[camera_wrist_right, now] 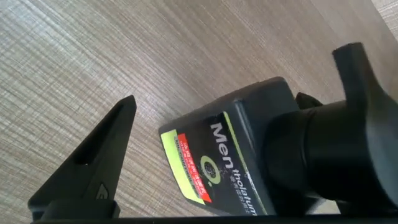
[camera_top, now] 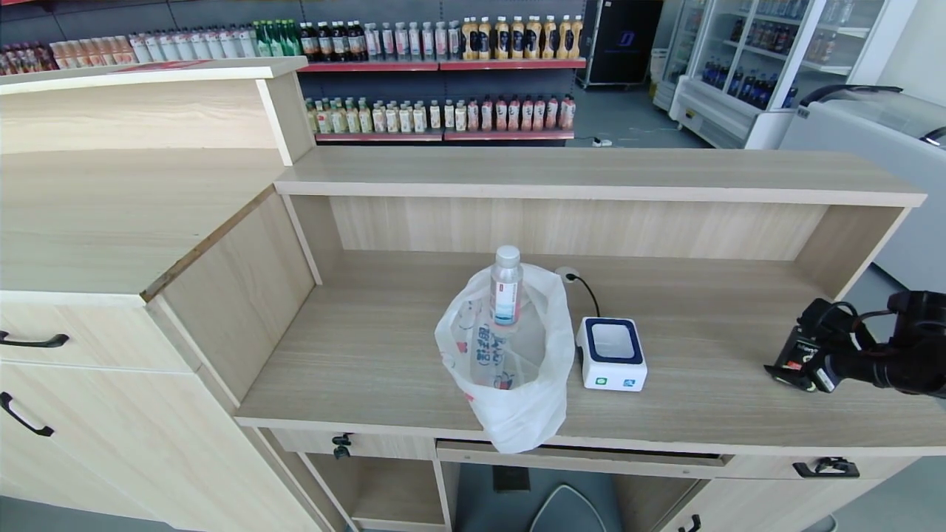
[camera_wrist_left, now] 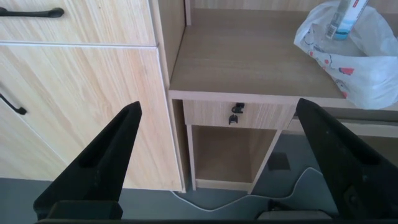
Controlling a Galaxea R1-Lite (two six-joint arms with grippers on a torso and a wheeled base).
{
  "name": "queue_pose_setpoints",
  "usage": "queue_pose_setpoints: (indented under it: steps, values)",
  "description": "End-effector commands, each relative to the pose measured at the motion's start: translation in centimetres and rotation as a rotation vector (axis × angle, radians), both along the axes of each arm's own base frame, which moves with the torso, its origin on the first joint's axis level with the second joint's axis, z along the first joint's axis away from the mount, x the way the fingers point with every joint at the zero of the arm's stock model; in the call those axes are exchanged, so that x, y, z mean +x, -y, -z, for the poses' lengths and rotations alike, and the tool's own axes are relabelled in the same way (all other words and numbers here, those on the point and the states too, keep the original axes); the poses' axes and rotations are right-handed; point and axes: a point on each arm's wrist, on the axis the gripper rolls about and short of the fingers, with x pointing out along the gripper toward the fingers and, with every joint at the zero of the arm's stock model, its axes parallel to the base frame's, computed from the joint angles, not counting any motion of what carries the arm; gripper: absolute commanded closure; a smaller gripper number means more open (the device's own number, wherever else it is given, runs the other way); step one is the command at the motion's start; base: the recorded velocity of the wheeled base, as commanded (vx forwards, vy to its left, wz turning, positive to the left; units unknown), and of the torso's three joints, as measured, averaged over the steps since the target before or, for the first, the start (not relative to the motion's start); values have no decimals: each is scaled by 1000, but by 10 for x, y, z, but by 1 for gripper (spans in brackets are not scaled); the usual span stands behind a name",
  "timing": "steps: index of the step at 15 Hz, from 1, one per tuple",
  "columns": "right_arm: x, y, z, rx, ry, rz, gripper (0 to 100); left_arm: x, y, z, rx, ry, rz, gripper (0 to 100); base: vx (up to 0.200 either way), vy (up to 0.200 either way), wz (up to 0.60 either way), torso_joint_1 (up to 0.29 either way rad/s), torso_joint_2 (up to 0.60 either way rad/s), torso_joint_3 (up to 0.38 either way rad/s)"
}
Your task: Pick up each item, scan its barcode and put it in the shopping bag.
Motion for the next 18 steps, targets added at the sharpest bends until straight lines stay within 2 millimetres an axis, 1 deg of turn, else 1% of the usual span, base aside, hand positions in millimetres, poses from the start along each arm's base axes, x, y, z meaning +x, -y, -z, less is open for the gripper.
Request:
queue_pose_setpoints:
  steps: [1, 2, 3, 7, 9, 11, 12, 13, 14, 15, 17, 18]
  values:
    - [-1, -1, 3, 1, -8, -3, 0, 0, 0, 0, 0, 1, 0, 0, 0, 0, 0, 0, 0, 0]
    - [-1, -1, 2, 2, -9, -4, 0, 0, 0, 0, 0, 1, 0, 0, 0, 0, 0, 0, 0, 0]
    - [0, -2, 1, 2, -8, -7, 100, 0, 0, 0, 0, 1, 0, 0, 0, 0, 0, 0, 0, 0]
    - [-1, -8, -5, -13, 9, -21, 100, 0, 0, 0, 0, 1, 0, 0, 0, 0, 0, 0, 0, 0]
    - [-3, -9, -13, -60, 29, -43, 100, 0, 0, 0, 0, 1, 0, 0, 0, 0, 0, 0, 0, 0]
    - [-12, -12, -23, -128, 47, -73, 100, 0, 0, 0, 0, 1, 0, 0, 0, 0, 0, 0, 0, 0]
    - [-20, -14, -33, -170, 66, -85, 100, 0, 0, 0, 0, 1, 0, 0, 0, 0, 0, 0, 0, 0]
    - [-31, -18, -50, -219, 96, -100, 100, 0, 0, 0, 0, 1, 0, 0, 0, 0, 0, 0, 0, 0]
    - [-46, -26, -72, -293, 148, -121, 100, 0, 0, 0, 0, 1, 0, 0, 0, 0, 0, 0, 0, 0]
    - [-66, -34, -91, -372, 210, -134, 100, 0, 0, 0, 0, 1, 0, 0, 0, 0, 0, 0, 0, 0]
    - [-107, -60, -112, -453, 340, -212, 100, 0, 0, 0, 0, 1, 0, 0, 0, 0, 0, 0, 0, 0]
    - [-117, -75, -120, -518, 407, -294, 100, 0, 0, 0, 0, 1, 0, 0, 0, 0, 0, 0, 0, 0]
